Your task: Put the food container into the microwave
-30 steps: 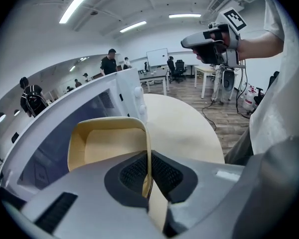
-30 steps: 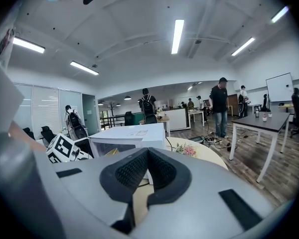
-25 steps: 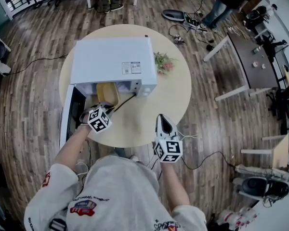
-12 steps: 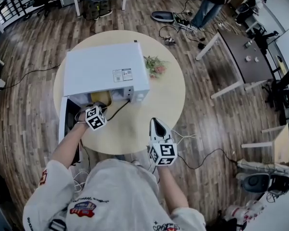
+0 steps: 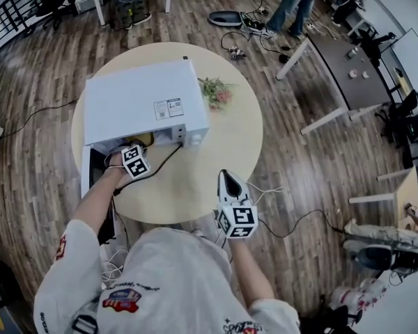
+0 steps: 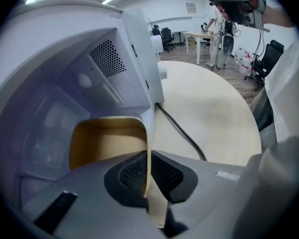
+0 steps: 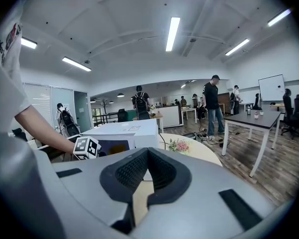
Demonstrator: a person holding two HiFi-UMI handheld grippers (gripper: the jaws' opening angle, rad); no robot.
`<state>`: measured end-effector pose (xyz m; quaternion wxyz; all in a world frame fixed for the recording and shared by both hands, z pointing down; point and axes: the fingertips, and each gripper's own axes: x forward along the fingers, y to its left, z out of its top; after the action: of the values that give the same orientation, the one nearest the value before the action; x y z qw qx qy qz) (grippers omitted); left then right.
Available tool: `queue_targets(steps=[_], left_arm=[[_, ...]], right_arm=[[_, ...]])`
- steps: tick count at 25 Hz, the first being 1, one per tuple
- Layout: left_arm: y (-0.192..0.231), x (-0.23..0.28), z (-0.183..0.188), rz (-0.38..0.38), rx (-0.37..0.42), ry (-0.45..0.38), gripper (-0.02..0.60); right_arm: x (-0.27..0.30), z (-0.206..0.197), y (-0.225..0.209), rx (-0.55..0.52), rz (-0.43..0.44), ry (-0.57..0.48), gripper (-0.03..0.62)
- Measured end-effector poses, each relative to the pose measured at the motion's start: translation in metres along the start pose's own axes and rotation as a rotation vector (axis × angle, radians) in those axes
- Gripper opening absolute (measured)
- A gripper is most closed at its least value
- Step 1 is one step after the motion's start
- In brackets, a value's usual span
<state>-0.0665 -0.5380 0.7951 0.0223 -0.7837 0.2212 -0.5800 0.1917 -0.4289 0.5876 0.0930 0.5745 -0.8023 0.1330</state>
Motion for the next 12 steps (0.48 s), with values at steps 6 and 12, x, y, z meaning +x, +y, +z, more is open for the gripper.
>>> queue_targets(steps=[6, 12], left_arm=[[0.014, 0.012, 0.004, 0.015, -0.011, 0.027, 0.012], [0.027, 0.017, 0.002, 0.023, -0.047, 0.061, 0.012]], right_arm=[[-0.003, -0.006, -0.011, 0.017, -0.024, 0.009, 0.000], [-0.005, -0.004, -0.018, 0.025, -0.038, 0.012, 0.002]])
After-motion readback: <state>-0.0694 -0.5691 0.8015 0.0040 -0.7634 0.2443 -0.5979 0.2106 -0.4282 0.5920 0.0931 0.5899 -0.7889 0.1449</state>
